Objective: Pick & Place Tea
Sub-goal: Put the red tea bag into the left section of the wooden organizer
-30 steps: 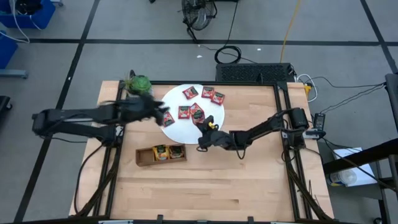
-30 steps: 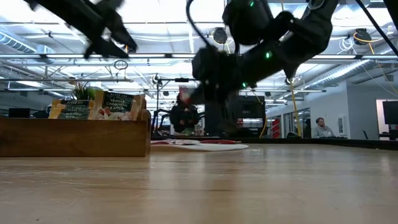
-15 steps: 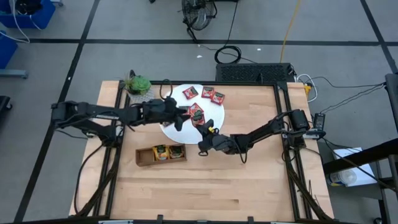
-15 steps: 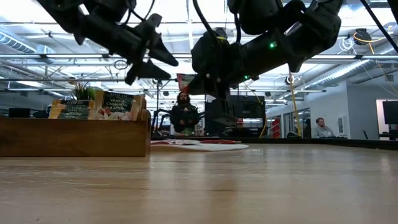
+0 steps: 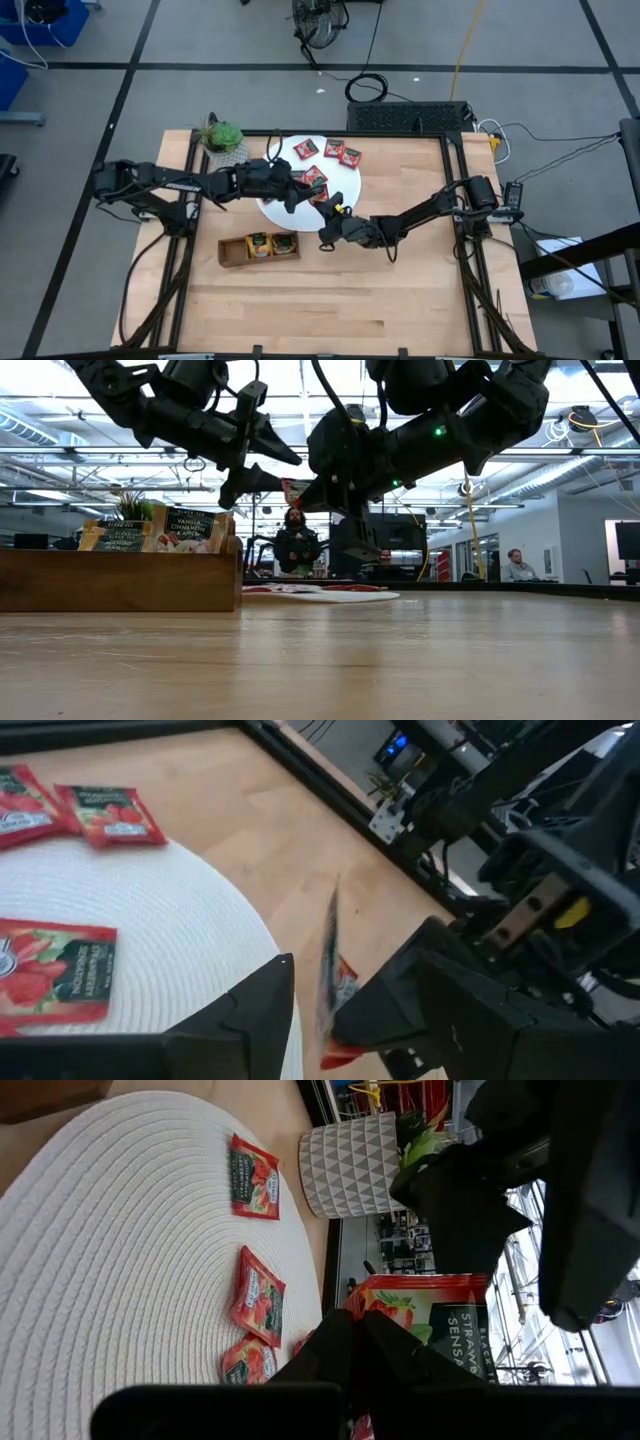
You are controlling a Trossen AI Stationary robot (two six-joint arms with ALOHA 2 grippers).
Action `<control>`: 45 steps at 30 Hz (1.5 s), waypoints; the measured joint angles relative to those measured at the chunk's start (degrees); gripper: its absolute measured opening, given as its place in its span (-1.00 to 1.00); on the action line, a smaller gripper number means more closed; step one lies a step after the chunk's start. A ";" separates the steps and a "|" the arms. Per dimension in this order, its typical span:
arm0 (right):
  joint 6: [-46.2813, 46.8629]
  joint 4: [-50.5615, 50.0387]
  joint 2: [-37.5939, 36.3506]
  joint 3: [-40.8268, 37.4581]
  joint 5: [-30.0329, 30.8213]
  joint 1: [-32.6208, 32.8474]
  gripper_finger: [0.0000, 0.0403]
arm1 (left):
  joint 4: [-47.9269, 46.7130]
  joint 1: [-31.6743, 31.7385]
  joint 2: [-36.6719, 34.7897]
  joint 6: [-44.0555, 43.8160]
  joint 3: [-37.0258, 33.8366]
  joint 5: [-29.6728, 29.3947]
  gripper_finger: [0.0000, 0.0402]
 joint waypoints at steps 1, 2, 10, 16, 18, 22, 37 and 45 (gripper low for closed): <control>-0.01 0.00 0.00 0.00 0.00 0.00 -0.99 | 0.01 -0.04 -0.02 -0.02 0.00 0.06 0.04; -0.08 0.00 0.00 0.00 0.01 0.00 -0.99 | -0.06 -0.07 -0.01 -0.01 0.00 0.07 0.03; -0.11 1.03 0.00 0.00 0.03 0.00 -0.98 | -2.53 -0.07 0.00 0.00 0.00 -1.29 -0.47; 0.06 1.29 -0.02 0.00 -0.08 0.00 -0.98 | -2.69 -0.09 0.00 2.03 0.00 -1.22 -0.96; 1.82 1.09 -0.02 0.01 -0.08 0.00 -0.98 | -2.69 -0.07 0.00 3.84 0.00 -1.14 -0.97; 14.23 1.16 -0.13 0.17 1.15 0.04 -0.92 | -3.58 -0.17 -3.07 11.66 -0.01 -0.76 -0.98; 40.09 7.34 -0.92 -7.09 9.35 1.03 -0.47 | -49.48 -14.96 -26.65 31.71 2.27 -18.67 -0.99; 40.98 12.52 -6.27 -13.19 9.12 0.66 -0.51 | -64.00 -32.46 -32.89 16.45 2.23 -30.98 -1.00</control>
